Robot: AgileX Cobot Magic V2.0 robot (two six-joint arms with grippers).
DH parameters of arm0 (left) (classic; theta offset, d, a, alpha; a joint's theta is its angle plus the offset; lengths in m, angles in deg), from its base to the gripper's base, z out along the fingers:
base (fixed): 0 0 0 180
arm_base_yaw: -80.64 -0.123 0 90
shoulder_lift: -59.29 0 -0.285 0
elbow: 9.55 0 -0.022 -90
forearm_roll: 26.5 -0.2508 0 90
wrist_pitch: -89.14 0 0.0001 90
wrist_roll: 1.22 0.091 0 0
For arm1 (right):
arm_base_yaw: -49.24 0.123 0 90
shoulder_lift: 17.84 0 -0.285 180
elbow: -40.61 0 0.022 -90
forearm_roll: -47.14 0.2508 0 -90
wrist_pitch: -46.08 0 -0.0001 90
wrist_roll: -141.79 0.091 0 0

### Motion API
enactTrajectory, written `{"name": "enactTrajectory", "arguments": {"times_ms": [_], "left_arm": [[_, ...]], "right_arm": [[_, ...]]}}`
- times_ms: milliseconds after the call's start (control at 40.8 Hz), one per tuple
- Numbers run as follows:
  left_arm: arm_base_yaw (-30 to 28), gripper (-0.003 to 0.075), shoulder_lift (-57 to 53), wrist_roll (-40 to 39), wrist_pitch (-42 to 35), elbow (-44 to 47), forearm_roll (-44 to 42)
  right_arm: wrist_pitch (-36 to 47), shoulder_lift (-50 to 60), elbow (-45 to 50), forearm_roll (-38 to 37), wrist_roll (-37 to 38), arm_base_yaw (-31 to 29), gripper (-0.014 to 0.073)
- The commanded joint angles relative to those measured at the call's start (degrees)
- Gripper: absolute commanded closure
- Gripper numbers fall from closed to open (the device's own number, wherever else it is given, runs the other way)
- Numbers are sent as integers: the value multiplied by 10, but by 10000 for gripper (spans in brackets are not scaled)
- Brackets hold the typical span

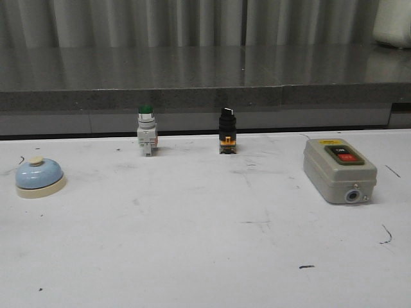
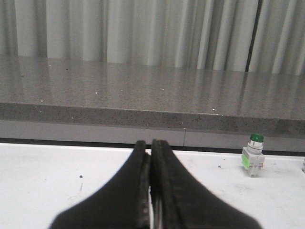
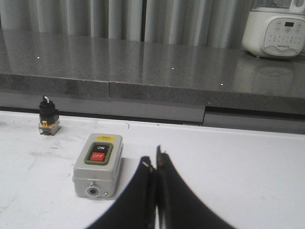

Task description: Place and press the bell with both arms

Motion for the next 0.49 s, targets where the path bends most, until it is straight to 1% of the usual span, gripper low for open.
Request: {"name": "enactTrajectory", "arguments": {"times_ms": [0,147,294,466], "left_arm": [[1,740,-10,-5,-51,0,5],[1,740,-8,-5,-28,-57,9],[1,740,9,-5,46,-155,9],[1,740,83,-3,136,-276,0]], "right_arm": [[43,9,-29,24,-2,-2,662],[-18,4,-112,23,-3,-2,662],[-87,-40,-212,8,-3,-2,662],[-157,-130,-316,-9,-3,-2,662]]}}
